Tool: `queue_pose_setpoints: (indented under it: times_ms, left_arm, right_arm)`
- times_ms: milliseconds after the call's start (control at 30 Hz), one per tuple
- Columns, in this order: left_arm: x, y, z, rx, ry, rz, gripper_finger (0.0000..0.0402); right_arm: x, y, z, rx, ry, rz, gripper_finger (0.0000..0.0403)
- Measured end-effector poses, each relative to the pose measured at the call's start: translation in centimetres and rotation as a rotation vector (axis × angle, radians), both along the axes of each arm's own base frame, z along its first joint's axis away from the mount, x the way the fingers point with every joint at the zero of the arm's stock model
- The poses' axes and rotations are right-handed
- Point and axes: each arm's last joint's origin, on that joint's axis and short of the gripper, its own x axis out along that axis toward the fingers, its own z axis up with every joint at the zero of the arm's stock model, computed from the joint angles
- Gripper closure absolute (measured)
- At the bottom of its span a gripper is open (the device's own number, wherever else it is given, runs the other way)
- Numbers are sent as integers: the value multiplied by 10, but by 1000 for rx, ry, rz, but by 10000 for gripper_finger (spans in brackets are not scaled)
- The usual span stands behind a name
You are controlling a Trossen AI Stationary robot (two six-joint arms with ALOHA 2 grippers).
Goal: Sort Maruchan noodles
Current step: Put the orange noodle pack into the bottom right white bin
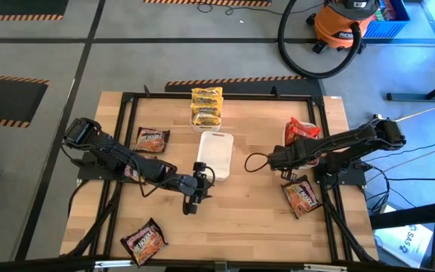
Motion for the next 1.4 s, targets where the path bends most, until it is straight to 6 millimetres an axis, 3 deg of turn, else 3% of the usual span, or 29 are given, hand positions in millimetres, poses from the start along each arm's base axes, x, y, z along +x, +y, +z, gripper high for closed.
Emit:
queue_pose_setpoints:
  times_ms: [100,233,400,533,667,933,1100,1400]
  left_arm:
    - [0,0,0,0,0,0,223]
    - [0,0,0,0,0,0,223]
    - [0,0,0,0,0,0,223]
    - [0,0,0,0,1,0,223]
    - [0,0,0,6,1,-4,223]
    - [0,0,0,6,1,-4,223]
    - [0,0,0,5,1,-4,223]
    - [0,0,0,5,0,-4,223]
  right_arm:
    - [1,0,1,-1,-5,-20,326]
    - [4,1,8,27,-20,-30,278]
    - [5,4,29,49,15,-40,221]
    - [-2,8,49,9,-8,-53,212]
    - [-19,12,66,8,-74,-84,248]
    - [-59,7,94,2,-288,-212,391]
    - [-73,4,85,4,-302,-252,381]
    - [-78,5,49,37,-201,-257,400]
